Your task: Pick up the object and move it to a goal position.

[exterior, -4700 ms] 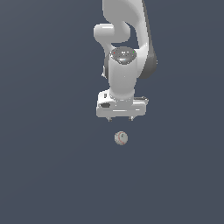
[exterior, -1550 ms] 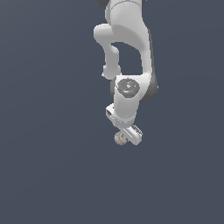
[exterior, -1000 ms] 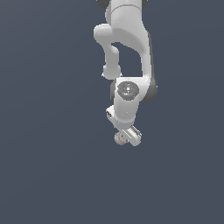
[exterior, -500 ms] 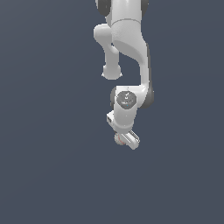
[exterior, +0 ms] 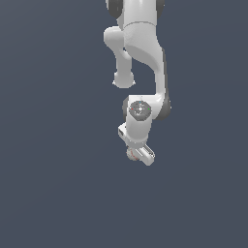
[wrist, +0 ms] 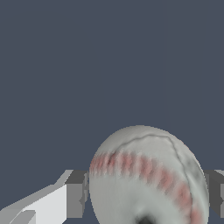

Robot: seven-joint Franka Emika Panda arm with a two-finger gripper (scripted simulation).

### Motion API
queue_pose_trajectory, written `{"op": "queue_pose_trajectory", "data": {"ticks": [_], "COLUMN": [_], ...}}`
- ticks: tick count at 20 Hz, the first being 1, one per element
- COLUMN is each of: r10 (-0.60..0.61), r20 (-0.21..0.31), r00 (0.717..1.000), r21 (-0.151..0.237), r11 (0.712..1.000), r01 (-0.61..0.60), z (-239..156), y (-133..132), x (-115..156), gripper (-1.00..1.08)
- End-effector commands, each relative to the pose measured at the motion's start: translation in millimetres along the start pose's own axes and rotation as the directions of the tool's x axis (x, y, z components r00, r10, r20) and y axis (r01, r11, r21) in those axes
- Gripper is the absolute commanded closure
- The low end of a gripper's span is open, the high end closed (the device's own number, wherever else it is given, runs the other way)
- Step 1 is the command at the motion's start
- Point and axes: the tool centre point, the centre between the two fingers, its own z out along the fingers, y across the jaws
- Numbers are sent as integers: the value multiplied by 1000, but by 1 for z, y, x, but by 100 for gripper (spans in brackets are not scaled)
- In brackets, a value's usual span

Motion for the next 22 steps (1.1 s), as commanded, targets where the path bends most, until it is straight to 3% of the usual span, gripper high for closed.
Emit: {"op": "queue_pose_trajectory", "data": {"ticks": [1, 12, 22], "r10": [1, 0, 0], "r20": [0, 0, 0], "r00": [1000, 1000, 1000], "r21": [0, 0, 0], "r11": [1000, 1000, 1000], "r01": [-1, 0, 0], "z": [0, -4, -16], "y": [0, 19, 84], "x": [0, 1, 6], "gripper": [108, 108, 108]}}
